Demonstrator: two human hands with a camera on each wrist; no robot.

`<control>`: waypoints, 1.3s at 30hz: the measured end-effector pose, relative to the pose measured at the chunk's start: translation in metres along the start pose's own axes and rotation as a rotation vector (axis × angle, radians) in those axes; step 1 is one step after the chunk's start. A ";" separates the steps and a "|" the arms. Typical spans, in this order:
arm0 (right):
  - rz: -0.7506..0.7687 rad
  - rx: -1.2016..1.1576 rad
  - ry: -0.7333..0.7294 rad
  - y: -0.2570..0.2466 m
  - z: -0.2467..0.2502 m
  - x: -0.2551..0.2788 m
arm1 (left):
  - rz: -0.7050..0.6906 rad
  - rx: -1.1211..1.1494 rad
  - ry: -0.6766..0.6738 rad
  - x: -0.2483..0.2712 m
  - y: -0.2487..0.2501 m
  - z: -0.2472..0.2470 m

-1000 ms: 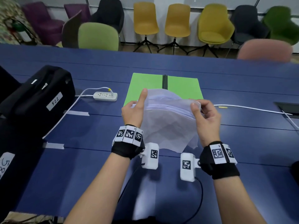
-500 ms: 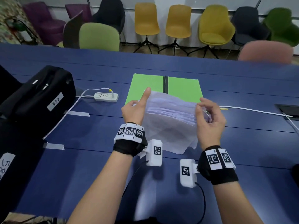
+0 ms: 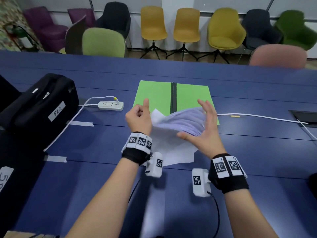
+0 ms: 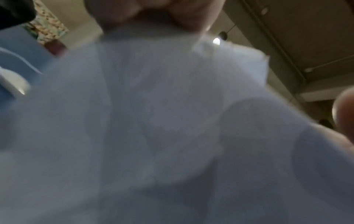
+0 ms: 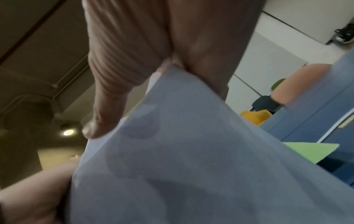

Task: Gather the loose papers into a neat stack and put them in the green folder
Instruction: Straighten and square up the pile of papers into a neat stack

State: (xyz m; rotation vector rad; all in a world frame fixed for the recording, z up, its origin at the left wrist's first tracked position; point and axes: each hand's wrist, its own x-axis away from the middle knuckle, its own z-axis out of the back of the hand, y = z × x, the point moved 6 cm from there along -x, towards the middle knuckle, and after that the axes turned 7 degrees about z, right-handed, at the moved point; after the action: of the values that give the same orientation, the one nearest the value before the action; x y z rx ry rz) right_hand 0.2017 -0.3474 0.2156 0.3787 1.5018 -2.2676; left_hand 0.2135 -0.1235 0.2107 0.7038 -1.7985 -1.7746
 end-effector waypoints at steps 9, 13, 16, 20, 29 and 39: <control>-0.127 -0.092 0.112 0.028 0.030 0.008 | 0.002 0.060 0.105 -0.010 0.005 0.005; -0.301 -0.374 -0.099 0.038 0.012 0.012 | 0.034 0.098 0.091 -0.010 0.009 0.010; -0.413 -0.513 0.167 0.053 0.004 0.025 | 0.159 0.161 0.086 -0.010 0.002 0.014; -0.387 -0.504 0.344 0.047 0.014 0.021 | 0.219 0.190 -0.345 -0.009 -0.015 0.006; -0.357 -0.434 0.186 0.041 0.011 0.025 | 0.231 0.025 -0.518 0.034 -0.044 0.006; -0.238 -0.391 0.457 0.023 0.029 0.018 | 0.169 0.065 -0.226 0.028 -0.006 -0.013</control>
State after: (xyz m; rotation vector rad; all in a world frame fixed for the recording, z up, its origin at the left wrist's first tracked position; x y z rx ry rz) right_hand 0.1965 -0.3851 0.2006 0.6601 2.2783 -2.0684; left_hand 0.2018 -0.1521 0.2044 0.3738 -2.0061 -1.7463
